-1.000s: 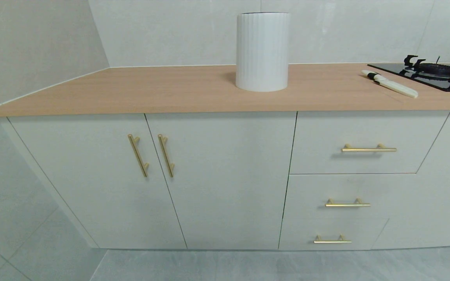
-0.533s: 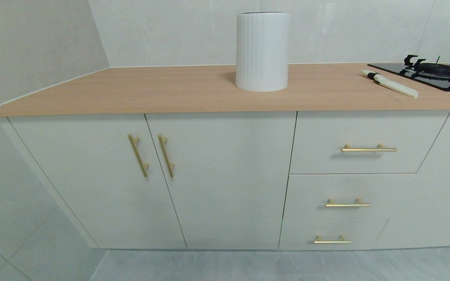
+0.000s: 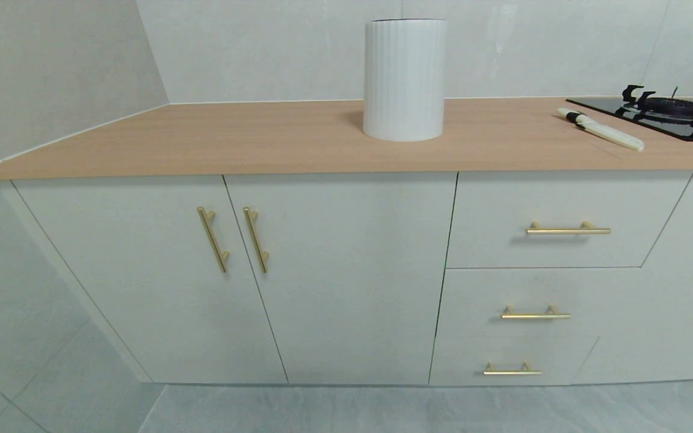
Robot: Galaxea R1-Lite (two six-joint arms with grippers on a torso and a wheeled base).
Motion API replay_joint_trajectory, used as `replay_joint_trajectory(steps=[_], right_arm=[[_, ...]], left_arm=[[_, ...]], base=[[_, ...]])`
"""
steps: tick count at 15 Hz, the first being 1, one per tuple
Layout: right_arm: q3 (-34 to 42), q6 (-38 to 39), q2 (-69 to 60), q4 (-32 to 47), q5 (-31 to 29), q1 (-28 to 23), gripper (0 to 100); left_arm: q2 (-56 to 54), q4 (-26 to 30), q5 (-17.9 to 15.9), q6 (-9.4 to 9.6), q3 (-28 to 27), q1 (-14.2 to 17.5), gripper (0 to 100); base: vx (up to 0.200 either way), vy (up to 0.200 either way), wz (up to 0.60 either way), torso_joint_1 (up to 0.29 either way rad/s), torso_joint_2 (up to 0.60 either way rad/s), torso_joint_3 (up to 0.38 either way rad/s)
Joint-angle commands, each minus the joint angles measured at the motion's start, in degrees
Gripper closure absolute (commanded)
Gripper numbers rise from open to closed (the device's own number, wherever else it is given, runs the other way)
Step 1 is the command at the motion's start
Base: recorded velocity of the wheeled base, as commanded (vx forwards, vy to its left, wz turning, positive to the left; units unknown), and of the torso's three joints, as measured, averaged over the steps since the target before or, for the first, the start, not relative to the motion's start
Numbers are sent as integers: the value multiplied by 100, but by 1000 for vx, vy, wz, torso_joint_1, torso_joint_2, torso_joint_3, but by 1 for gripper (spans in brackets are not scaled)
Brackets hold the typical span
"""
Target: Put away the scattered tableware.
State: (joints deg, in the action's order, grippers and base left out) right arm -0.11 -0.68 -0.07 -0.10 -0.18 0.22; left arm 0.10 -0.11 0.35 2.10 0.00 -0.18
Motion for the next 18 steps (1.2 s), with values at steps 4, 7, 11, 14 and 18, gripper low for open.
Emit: replay_joint_trajectory(steps=[4, 7, 11, 14, 18], right_arm=[[2, 16, 7, 10, 1, 4, 0], [2, 16, 7, 10, 1, -4, 0], [2, 16, 7, 10, 1, -4, 0], [2, 16, 7, 10, 1, 4, 0], [2, 16, 7, 10, 1, 4, 0]], left_arm=[[-1, -7, 9, -183, 0, 1, 0], [-1, -7, 9, -192, 0, 1, 0], [-1, -7, 9, -192, 0, 1, 0], [-1, -7, 9, -201, 0, 1, 0], [-1, -7, 9, -192, 0, 1, 0]], base=[[200, 0, 0, 2, 2, 0], [200, 0, 0, 5, -2, 7], [150, 0, 0, 2, 2, 2], [0, 0, 0, 0, 0, 0], [0, 0, 0, 0, 0, 0]])
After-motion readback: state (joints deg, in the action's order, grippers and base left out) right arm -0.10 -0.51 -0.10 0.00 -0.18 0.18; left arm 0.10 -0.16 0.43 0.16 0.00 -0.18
